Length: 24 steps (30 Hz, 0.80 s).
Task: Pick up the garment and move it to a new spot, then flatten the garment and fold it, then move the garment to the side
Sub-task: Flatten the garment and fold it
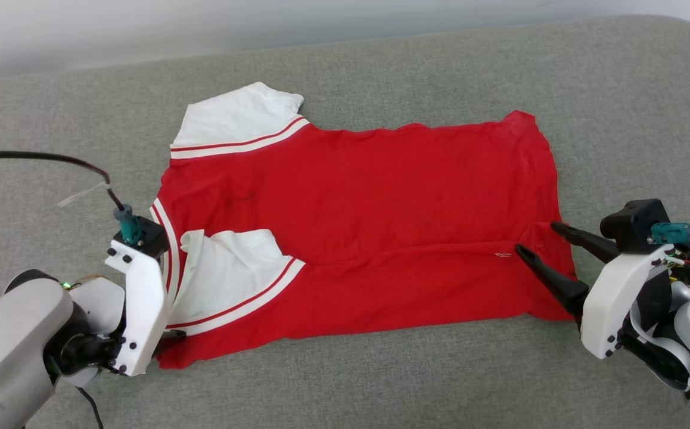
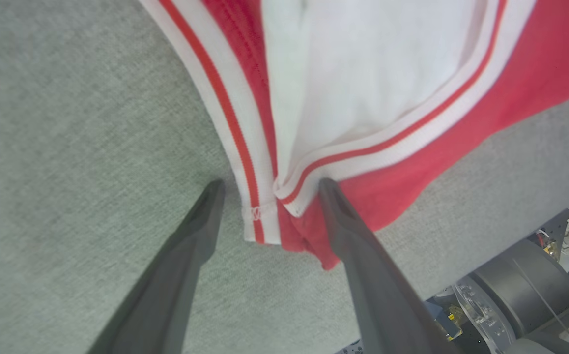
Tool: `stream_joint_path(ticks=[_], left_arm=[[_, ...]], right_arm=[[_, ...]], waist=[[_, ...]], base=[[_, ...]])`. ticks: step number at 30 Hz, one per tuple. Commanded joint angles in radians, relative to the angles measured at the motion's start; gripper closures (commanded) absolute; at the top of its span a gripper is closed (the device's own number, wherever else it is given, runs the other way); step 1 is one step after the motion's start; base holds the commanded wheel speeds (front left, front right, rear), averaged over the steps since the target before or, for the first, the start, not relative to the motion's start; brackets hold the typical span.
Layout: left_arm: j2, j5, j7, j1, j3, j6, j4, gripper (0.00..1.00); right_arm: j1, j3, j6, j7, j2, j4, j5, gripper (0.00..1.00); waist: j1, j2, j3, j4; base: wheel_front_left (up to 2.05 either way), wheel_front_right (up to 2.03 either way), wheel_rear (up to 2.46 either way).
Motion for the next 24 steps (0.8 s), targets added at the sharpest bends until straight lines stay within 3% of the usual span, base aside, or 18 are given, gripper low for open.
stream_joint_path(ticks=[1,5,6,14,24], left_arm=[[-0.008,-0.003,0.002,0.025,-0.013,-0.004,0.019,0.0],[-0.03,-0.008,0.0,0.062,-0.038,-0.022,0.065,0.0],[-0.035,-0.011,-0.004,0.065,-0.039,-0.026,0.072,1.0],[-0.024,0.008,-0.055,0.029,-0.019,-0.062,0.063,1.0],[0.021,0.029,-0.09,0.009,-0.002,-0.064,-0.046,1.0]], right_arm=[[-0.012,0.0,-0.001,-0.001,0.007,0.0,0.0,0.0],[-0.026,-0.003,-0.001,-0.005,0.008,0.005,0.005,0.0],[-0.033,-0.006,-0.001,-0.008,0.004,0.004,0.004,0.0],[-0.113,0.002,-0.001,0.075,-0.079,-0.024,0.003,0.0],[-0.267,0.176,-0.001,0.547,-0.21,-0.035,0.198,0.0]], waist=[[-0.0001,0.0,0.008,-0.008],[-0.0001,0.0,0.013,-0.013],[-0.0001,0.0,0.011,-0.012],[-0.0001,0.0,-0.034,0.005],[-0.0001,0.0,-0.055,0.016]], base=[[0.0,0.0,0.0],[0.0,0.0,0.0],[0.0,0.0,0.0],[0.0,0.0,0.0],[0.0,0.0,0.0]])
